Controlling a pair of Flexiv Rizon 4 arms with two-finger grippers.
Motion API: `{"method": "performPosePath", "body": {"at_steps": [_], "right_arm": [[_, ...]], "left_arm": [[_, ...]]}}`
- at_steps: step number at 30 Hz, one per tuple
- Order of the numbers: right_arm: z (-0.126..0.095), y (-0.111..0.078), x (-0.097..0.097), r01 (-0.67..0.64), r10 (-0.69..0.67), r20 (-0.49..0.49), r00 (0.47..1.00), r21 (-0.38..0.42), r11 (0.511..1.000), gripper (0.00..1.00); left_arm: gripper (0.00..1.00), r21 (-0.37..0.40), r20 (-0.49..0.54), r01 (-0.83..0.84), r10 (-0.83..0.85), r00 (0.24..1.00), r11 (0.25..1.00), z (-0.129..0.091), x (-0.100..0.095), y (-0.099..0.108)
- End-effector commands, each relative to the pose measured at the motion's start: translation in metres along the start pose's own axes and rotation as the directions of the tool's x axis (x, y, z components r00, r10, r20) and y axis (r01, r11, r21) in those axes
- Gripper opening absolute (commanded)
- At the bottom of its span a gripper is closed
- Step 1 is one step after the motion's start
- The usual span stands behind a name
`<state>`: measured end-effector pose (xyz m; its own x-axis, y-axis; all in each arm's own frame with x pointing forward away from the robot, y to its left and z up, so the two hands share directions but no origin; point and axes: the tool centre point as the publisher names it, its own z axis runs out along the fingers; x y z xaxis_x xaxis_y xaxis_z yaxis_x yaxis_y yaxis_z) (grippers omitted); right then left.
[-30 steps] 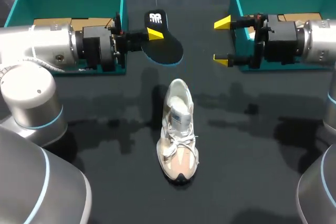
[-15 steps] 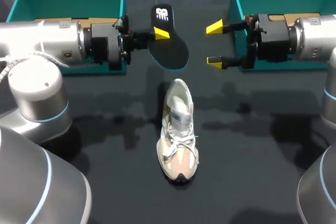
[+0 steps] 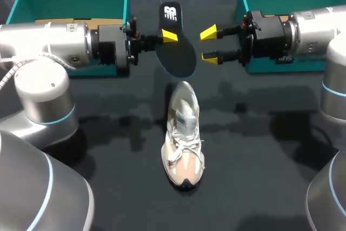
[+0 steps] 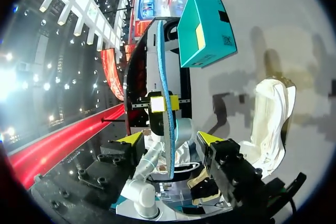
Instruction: Take the shoe out of the shoebox, open the shoe tongue, remove and reinsert the insole, then place the shoe into the shoebox
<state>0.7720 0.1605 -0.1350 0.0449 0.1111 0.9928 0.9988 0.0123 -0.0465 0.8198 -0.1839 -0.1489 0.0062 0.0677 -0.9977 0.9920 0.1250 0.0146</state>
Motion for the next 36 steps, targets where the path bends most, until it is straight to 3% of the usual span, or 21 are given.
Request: {"method": "performPosePath", "body": {"at_steps": [1,4,8,19,25,29,30,31,36], "right_arm": [[0.012,0.0,0.0,0.001,-0.001,0.003,1.0,0.006,1.0,0.66],[0.017,-0.001,-0.001,0.001,-0.001,0.003,1.0,0.015,1.0,0.7],[0.024,-0.002,-0.003,0.001,-0.002,0.003,1.0,0.025,1.0,0.64],[0.037,-0.003,-0.003,0.033,-0.032,-0.005,0.999,0.037,0.999,0.66],[0.044,-0.001,-0.003,0.051,-0.051,-0.009,0.999,0.045,0.998,0.59],[0.047,0.0,-0.002,0.065,-0.064,-0.004,0.998,0.057,0.996,0.6],[0.048,0.0,-0.002,0.065,-0.065,-0.004,0.998,0.057,0.996,0.58],[0.048,0.001,-0.001,0.066,-0.066,-0.005,0.998,0.057,0.996,0.5],[0.049,0.003,-0.002,0.072,-0.072,-0.006,0.997,0.059,0.996,0.49]], "left_arm": [[0.0,-0.011,0.004,-0.005,0.005,1.0,1.0,0.006,0.003,-0.001],[0.0,-0.01,0.009,0.001,-0.001,1.0,1.0,0.009,0.002,0.0],[0.0,-0.007,0.015,0.01,-0.01,1.0,1.0,0.012,0.0,0.001],[0.0,0.002,0.016,0.017,-0.017,1.0,1.0,0.017,-0.002,0.002],[0.0,0.004,0.017,0.024,-0.024,1.0,1.0,0.02,-0.002,0.002],[0.0,0.007,0.02,0.027,-0.027,0.999,1.0,0.022,-0.002,0.002],[0.0,0.008,0.019,0.027,-0.027,0.999,1.0,0.023,-0.002,0.001],[0.0,0.009,0.019,0.027,-0.027,0.999,1.0,0.024,-0.002,0.001],[0.0,0.01,0.017,0.021,-0.021,1.0,1.0,0.025,-0.001,0.001]]}}
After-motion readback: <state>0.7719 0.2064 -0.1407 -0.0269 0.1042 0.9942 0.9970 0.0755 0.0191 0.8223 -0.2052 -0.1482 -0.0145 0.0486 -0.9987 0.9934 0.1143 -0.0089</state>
